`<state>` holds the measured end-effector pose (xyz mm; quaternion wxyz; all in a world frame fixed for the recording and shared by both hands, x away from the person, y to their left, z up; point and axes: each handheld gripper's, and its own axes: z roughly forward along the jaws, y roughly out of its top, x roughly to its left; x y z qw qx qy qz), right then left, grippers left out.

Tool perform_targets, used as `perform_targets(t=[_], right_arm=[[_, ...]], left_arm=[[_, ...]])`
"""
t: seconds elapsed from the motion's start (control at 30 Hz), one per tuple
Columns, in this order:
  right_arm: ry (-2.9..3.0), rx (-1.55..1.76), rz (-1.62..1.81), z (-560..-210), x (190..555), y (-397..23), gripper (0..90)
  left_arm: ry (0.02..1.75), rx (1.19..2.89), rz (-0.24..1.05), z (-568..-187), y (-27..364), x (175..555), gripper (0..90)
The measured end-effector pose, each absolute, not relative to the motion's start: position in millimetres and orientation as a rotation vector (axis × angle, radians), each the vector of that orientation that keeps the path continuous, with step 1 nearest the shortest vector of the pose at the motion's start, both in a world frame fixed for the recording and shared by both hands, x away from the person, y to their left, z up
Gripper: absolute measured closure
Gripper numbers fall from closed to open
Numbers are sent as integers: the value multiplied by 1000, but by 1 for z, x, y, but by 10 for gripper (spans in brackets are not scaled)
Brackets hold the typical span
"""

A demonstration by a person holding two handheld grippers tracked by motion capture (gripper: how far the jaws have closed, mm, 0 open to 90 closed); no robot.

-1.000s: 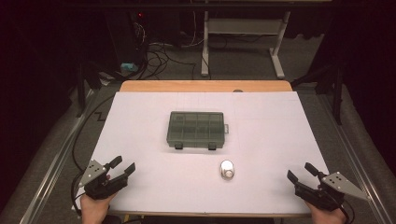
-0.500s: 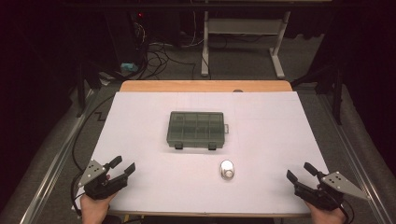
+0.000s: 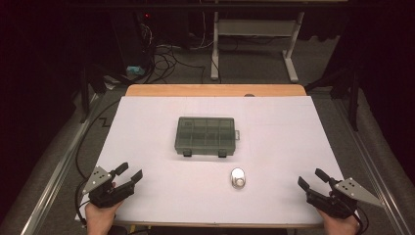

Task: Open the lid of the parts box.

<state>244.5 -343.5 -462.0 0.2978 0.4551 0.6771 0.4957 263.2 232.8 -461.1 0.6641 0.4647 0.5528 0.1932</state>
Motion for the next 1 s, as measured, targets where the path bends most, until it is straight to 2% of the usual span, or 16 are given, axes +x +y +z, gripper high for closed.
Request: perform_targets(t=[1.0], right_arm=[[1844,1177,1380,-460,263,-321,302]], left_arm=[[1227,1065,437,-459,213,272,368]])
